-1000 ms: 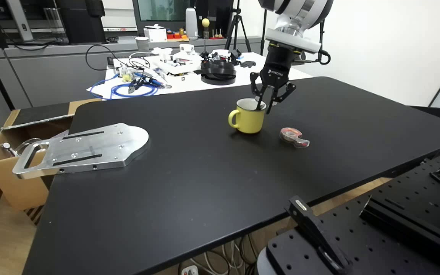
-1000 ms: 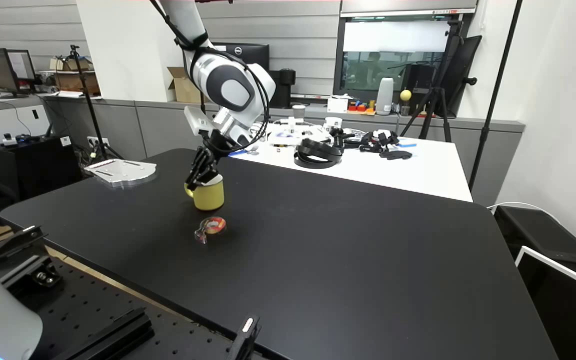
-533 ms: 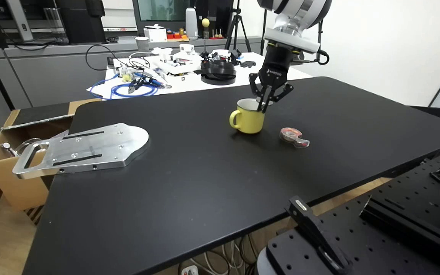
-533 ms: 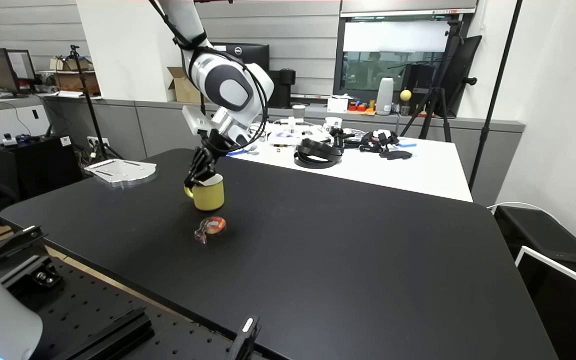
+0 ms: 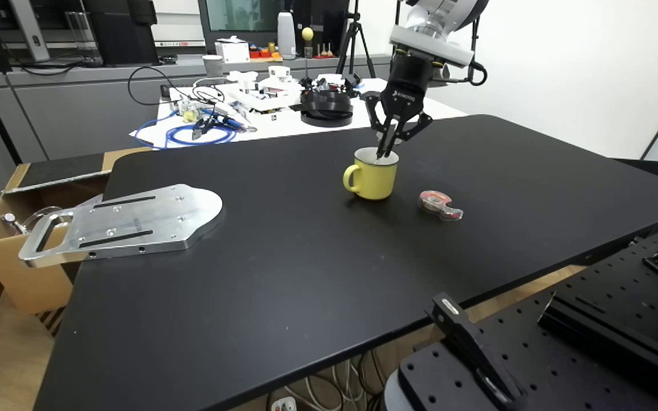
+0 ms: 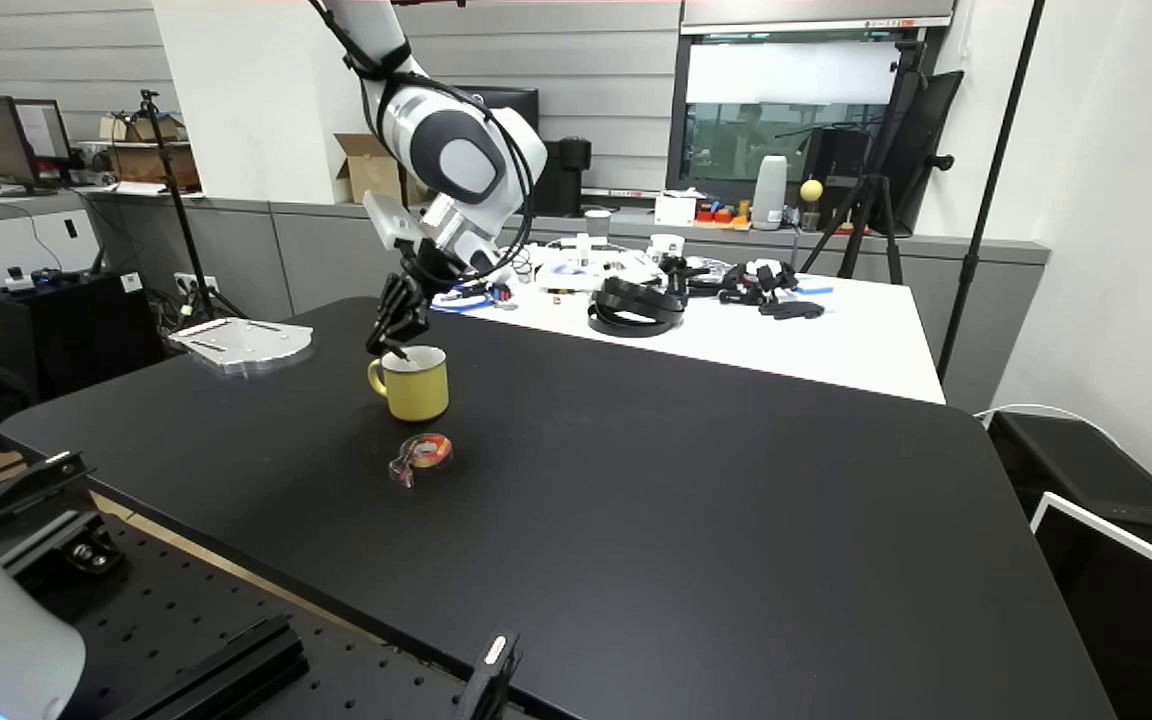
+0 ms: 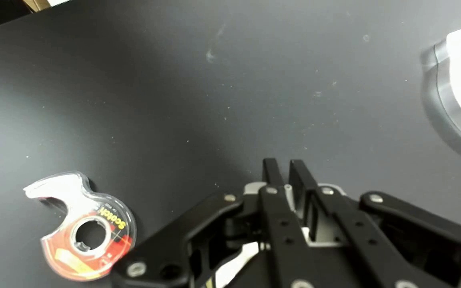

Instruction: Remove the pen from the mug.

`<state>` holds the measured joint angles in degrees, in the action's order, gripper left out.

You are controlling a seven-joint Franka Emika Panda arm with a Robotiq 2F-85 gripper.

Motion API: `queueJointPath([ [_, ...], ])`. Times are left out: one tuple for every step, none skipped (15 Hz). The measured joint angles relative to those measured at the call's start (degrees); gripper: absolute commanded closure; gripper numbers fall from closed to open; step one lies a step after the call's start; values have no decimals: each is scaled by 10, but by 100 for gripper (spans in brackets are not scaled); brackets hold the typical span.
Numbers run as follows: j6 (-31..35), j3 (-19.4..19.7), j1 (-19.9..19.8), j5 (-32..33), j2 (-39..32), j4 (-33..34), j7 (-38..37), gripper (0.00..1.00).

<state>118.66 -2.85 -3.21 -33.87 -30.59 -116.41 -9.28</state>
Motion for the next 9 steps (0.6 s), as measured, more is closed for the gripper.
queueJointPath([
  [-8,0,1,-1,5,4,0,97],
  [-17,-1,1,-1,11,8,-1,97],
  [-29,-2,2,-2,17,12,-2,97],
  [-41,-3,3,-3,24,16,-4,97],
  [-53,-4,4,-6,31,19,-5,97],
  [-66,-5,6,-10,40,23,-7,97],
  [-77,-5,9,-11,48,25,-8,97],
  [-86,-5,13,-11,57,27,-9,97],
  [-93,-5,17,-11,66,29,-9,97],
])
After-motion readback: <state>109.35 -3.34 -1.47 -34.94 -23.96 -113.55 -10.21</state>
